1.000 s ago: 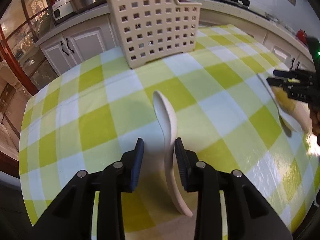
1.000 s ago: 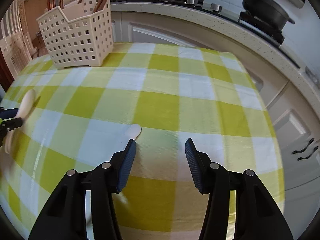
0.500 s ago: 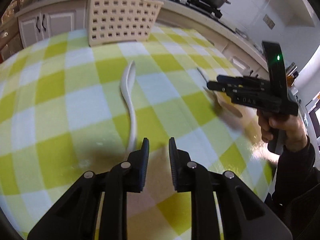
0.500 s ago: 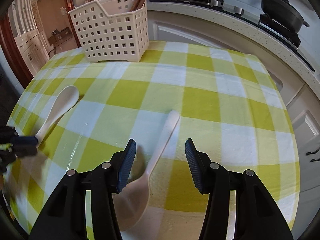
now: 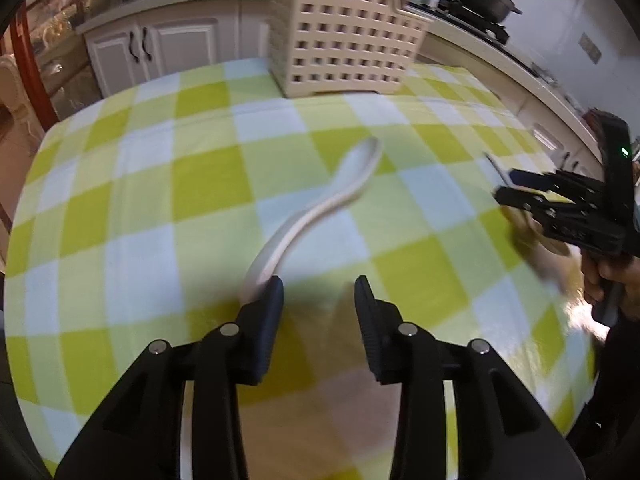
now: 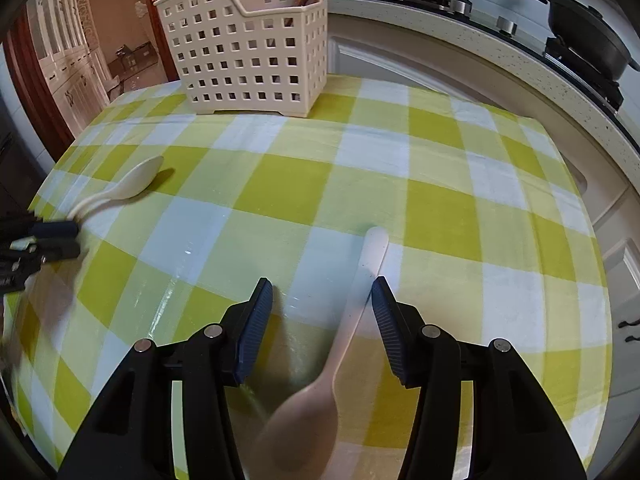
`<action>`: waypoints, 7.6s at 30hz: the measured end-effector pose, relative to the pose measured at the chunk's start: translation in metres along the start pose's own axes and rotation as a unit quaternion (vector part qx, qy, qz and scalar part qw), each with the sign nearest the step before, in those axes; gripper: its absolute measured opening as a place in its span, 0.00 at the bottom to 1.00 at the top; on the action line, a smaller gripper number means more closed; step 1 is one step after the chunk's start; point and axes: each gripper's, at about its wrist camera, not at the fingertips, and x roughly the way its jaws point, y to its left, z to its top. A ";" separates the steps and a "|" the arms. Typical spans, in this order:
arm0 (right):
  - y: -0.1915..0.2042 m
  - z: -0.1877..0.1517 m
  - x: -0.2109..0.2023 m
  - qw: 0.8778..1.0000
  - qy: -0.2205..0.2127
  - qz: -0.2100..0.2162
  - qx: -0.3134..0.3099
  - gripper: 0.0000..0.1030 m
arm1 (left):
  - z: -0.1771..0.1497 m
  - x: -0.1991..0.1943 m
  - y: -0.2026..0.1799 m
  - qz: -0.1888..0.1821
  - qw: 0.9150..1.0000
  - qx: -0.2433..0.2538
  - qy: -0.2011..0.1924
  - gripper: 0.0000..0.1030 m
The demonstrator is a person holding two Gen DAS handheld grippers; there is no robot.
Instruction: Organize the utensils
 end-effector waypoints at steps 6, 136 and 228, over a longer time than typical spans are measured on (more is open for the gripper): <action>0.002 0.004 0.002 1.000 -0.004 0.008 -0.001 0.47 | 0.031 0.009 0.039 -0.026 0.998 -0.052 -0.018 0.53; 0.031 0.222 -0.063 0.958 -0.283 -0.038 0.020 0.04 | 0.164 -0.108 -0.031 -0.041 0.963 -0.003 -0.268 0.06; -0.002 0.059 -0.059 0.955 -0.292 0.015 0.043 0.77 | 0.073 -0.062 -0.037 0.026 0.950 -0.009 -0.311 0.84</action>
